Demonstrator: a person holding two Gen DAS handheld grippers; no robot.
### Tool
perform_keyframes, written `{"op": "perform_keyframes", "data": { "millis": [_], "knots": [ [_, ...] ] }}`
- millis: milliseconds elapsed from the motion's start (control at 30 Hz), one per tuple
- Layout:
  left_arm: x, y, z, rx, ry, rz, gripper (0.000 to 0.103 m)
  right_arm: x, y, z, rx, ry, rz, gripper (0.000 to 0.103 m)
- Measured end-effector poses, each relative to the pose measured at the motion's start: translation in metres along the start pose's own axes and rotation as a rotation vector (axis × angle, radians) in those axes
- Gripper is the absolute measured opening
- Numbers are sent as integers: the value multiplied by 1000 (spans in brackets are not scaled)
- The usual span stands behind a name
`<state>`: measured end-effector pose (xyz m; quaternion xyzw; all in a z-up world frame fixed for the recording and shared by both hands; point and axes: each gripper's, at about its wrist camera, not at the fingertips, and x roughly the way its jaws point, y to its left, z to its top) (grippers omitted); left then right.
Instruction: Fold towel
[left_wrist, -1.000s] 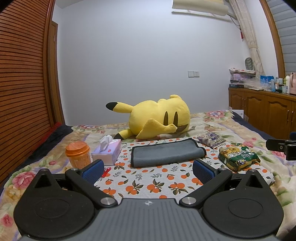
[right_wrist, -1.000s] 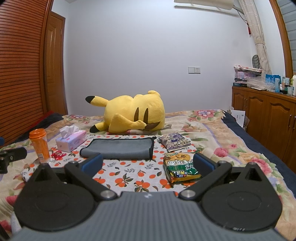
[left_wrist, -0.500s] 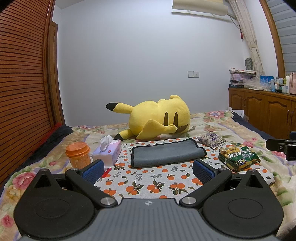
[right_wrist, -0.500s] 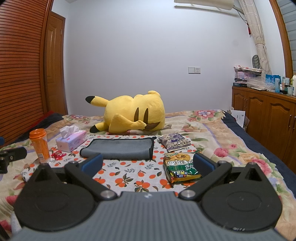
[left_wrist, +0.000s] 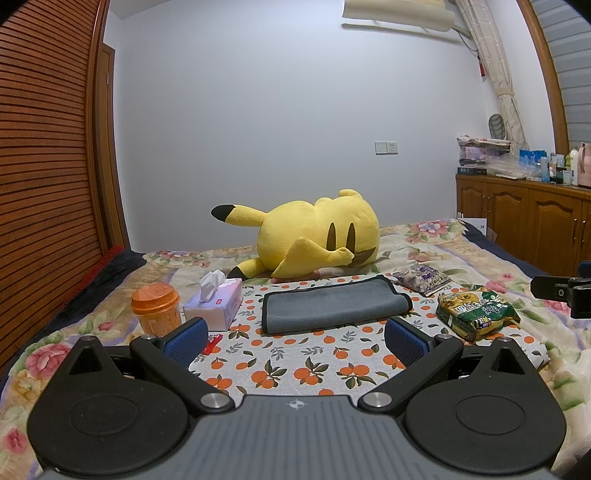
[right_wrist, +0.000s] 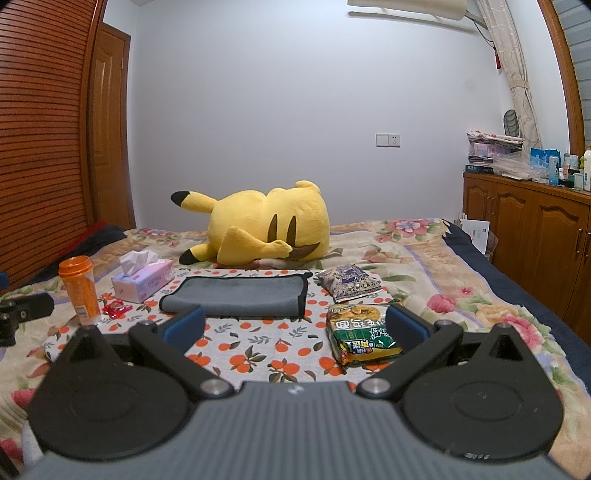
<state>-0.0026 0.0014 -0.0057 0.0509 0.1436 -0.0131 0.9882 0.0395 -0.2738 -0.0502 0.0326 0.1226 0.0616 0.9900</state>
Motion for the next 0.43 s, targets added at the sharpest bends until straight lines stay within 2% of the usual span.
{"op": "perform_keyframes", "data": {
  "millis": [433],
  "knots": [
    [0,2,-1,1,2,0,103,0,0,0,0,0,0,103]
  ]
}}
